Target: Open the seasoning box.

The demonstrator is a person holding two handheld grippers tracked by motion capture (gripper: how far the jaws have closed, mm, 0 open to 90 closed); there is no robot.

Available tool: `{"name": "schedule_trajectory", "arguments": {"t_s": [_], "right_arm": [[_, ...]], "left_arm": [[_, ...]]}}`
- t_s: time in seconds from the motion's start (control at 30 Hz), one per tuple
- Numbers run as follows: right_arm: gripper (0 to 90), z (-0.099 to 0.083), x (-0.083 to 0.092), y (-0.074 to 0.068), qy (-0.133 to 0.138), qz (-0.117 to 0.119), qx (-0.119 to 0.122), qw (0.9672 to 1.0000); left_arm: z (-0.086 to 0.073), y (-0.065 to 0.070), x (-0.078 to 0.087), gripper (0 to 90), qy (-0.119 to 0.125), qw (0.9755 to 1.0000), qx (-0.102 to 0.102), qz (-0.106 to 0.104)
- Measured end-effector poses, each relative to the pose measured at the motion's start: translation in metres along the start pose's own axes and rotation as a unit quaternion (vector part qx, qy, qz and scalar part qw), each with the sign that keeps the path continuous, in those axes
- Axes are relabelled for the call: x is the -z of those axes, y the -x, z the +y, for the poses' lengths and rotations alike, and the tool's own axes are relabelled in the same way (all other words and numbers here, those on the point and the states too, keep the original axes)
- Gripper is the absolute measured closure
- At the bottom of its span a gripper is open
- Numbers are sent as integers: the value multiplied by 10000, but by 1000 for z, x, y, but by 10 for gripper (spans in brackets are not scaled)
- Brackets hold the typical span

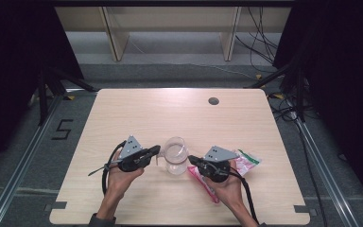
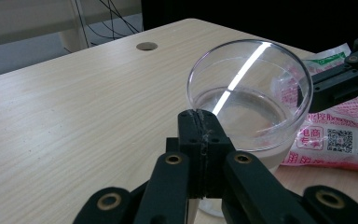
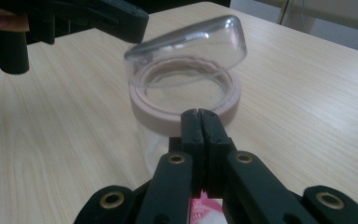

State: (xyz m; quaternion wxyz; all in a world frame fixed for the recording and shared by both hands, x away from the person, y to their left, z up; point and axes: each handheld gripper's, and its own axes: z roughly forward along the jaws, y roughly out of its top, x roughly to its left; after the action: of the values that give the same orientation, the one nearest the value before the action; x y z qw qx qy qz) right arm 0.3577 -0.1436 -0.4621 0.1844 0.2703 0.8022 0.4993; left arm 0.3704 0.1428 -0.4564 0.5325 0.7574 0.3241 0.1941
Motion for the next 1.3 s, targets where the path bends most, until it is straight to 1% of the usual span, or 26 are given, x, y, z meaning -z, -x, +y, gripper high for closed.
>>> {"name": "schedule_trajectory", "arguments": {"t_s": [0.03,0.07,0.1,0.2,0.23,0.3,0.33,0.37,0.4,0.47,0.6,0.63,0.67,0.7,0.8,0.83,0.9,0.97,1.03,1.07,1.1,1.13,1.17,1.23,1.27,1.3], "right_arm": [[900,0,0,0,0,0,0,10000],[900,1,-3,-2,-81,58,-205,9997],[900,1,-4,-2,-119,143,-266,9995],[900,1,-6,-2,-59,89,-229,9997],[900,2,-7,-3,-95,153,-298,9994],[900,3,-8,-4,-103,158,-262,9995],[900,4,-8,-5,-66,69,-315,9995],[900,6,-8,-4,-34,97,-115,9999],[900,6,-8,-4,-34,97,-115,9999],[900,13,-7,-6,20,103,-66,9999],[900,18,-7,-10,28,133,-180,9997],[900,20,-8,-11,13,156,-165,9997],[900,21,-8,-12,37,164,-203,9997],[900,24,-9,-12,92,125,-58,9999],[900,27,-11,-14,145,144,-24,9998],[900,29,-10,-16,88,165,-117,9998],[900,32,-14,-19,131,259,-101,9995],[899,33,-15,-20,171,302,-71,9994],[899,35,-16,-21,196,229,39,9995],[896,37,-17,-25,154,251,-80,9995],[896,37,-17,-25,154,251,-80,9995],[894,39,-18,-25,139,301,38,9994],[885,41,-20,-26,269,302,75,9992],[885,43,-20,-28,248,235,83,9994],[886,44,-20,-30,178,286,-13,9994],[886,45,-21,-31,244,232,15,9994]], "left_arm": [[0,0,0,890,0,10000,0,0],[0,0,0,890,9,10000,10,-2],[0,0,0,890,9,10000,10,-2],[0,0,0,890,9,10000,5,0],[0,0,0,890,14,10000,5,-5],[0,0,0,889,20,10000,-1,-9],[0,-1,0,889,17,10000,-45,-11],[0,0,0,889,5,10000,0,-8],[0,0,0,883,5,10000,0,-8],[0,0,2,838,-35,10000,-42,39],[2,0,5,756,15,10000,-36,19],[2,0,7,756,40,10000,32,27],[3,0,9,734,6,10000,-10,35],[2,0,11,662,-32,10000,-41,42],[-1,2,14,555,-139,9999,-19,24],[-2,3,14,524,-121,9999,32,7],[-6,3,16,462,-160,9999,-39,-16],[-8,2,18,448,-231,9997,-106,6],[-12,1,22,399,-263,9996,-14,50],[-14,0,24,392,-281,9996,22,82],[-16,-1,25,392,-255,9996,82,58],[-18,-2,27,385,-257,9996,88,116],[-21,-2,30,374,-325,9994,66,133],[-26,-1,32,358,-363,9993,93,82],[-29,-1,33,351,-390,9991,114,78],[-31,-2,33,342,-385,9991,136,75]]}}
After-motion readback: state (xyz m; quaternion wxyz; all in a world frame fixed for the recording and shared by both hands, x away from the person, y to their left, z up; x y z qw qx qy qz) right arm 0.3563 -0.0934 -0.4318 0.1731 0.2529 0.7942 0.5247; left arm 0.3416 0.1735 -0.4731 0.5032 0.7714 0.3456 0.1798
